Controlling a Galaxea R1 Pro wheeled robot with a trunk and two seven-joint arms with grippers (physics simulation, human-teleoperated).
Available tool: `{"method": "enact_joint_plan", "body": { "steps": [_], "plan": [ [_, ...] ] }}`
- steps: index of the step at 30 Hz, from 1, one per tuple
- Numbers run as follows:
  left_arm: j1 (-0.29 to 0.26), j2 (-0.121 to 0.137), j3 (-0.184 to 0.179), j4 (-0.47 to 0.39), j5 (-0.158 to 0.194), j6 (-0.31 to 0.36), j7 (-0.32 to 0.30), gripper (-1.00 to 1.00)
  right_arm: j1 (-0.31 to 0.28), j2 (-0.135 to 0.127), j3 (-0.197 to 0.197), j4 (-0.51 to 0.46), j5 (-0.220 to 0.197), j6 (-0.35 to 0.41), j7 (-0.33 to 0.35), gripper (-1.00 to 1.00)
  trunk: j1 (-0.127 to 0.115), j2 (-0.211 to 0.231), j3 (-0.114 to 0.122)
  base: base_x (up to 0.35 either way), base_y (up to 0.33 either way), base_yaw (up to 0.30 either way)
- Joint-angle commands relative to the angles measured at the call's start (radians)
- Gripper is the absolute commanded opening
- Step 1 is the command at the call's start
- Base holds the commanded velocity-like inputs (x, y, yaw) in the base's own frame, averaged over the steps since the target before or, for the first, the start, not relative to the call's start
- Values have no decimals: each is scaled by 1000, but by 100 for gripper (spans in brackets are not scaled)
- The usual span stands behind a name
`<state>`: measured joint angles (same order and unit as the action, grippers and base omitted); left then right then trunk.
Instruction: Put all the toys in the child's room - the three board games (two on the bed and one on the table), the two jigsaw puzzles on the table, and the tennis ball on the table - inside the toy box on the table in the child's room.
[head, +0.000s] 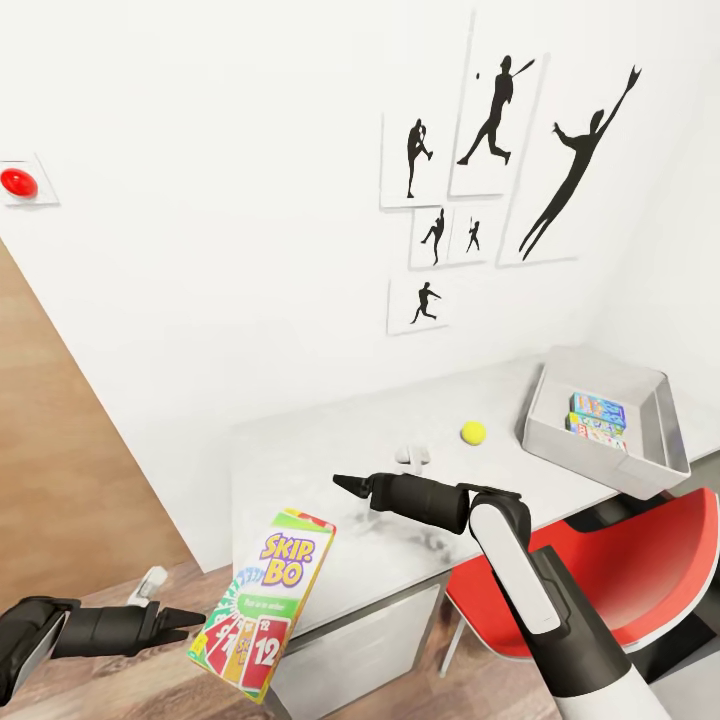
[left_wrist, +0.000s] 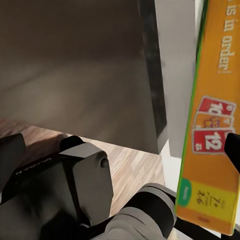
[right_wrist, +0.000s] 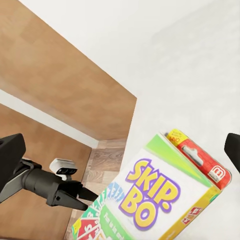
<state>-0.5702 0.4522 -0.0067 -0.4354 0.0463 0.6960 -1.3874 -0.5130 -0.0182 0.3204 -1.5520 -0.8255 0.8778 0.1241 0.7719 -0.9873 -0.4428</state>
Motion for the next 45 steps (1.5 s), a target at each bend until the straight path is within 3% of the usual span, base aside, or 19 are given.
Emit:
{"method": "enact_joint_plan", "body": {
  "steps": [1,7,14,18,45],
  "plan": [
    [0,0,-1,0,3,10,-3,100,-1,0,0,0,8,3,7,100,0,-1,-1,0,0,0],
    [0,0,-1,0,4,3,-9,100,-1,1,0,0,8,3,6,100,0,-1,-1,0,0,0],
    [0,0,-4,0,0,-37,-89,100,-1,5,0,1,9,3,6,100,0,-1,-1,0,0,0],
    [0,-2,-5,0,-6,-42,-104,100,-1,5,0,1,9,3,6,100,0,-1,-1,0,0,0],
    [0,-8,-4,0,-10,-43,-108,100,-1,6,0,1,9,3,6,100,0,-1,-1,-15,-14,0]
  ]
}}
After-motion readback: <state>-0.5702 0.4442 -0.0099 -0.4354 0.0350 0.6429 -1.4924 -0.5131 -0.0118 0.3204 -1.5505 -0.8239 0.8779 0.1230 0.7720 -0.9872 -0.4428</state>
